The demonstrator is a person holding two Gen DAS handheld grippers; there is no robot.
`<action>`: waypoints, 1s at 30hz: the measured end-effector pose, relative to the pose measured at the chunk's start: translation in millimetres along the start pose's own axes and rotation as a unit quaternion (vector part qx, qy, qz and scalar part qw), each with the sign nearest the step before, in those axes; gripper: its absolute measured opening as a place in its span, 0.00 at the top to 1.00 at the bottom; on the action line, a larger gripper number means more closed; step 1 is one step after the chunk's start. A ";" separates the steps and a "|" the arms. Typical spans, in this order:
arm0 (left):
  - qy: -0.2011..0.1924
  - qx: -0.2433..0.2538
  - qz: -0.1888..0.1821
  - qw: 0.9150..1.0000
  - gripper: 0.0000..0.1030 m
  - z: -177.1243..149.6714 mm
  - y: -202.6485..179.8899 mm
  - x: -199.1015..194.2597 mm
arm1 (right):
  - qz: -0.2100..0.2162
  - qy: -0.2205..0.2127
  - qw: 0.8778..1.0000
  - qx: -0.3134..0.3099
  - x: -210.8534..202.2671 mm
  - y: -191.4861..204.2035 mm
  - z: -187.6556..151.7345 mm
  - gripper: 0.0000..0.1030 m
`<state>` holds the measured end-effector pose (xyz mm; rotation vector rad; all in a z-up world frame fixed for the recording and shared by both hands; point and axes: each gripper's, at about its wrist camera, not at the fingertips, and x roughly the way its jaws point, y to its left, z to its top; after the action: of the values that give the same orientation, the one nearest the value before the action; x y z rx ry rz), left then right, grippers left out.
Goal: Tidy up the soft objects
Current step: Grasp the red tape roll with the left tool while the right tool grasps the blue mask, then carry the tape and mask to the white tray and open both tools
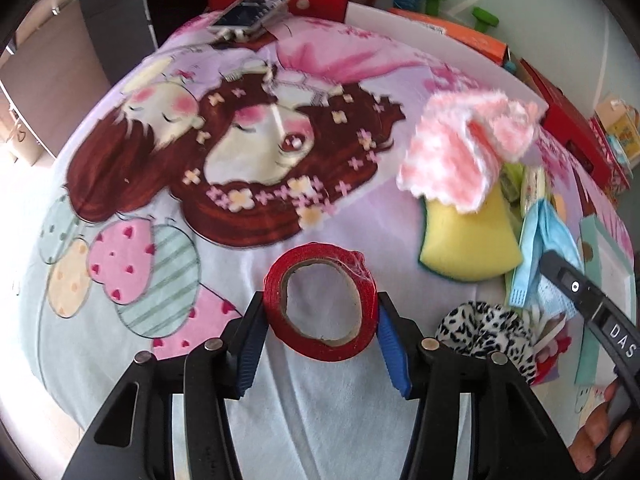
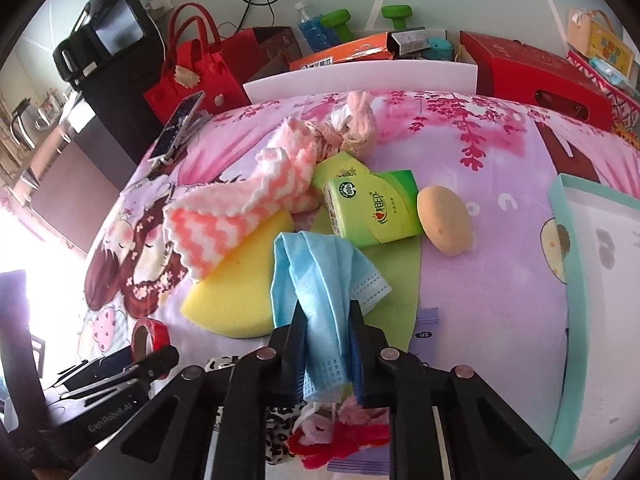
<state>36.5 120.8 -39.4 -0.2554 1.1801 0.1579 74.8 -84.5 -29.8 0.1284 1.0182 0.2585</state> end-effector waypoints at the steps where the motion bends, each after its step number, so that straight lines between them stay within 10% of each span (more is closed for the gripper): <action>1: -0.005 -0.002 0.001 1.000 0.47 0.1 -1.6 -4.4 | 0.005 -0.002 1.000 0.003 -1.2 -0.9 0.4 0.88; 30: -0.096 0.010 -0.041 0.994 0.47 56.5 -103.6 -66.9 | 0.091 -0.205 0.972 0.073 -93.2 -46.7 35.8 0.88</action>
<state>88.2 37.9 54.7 -0.2647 0.9781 0.0962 66.1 -154.4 55.1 0.3943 0.6130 0.3082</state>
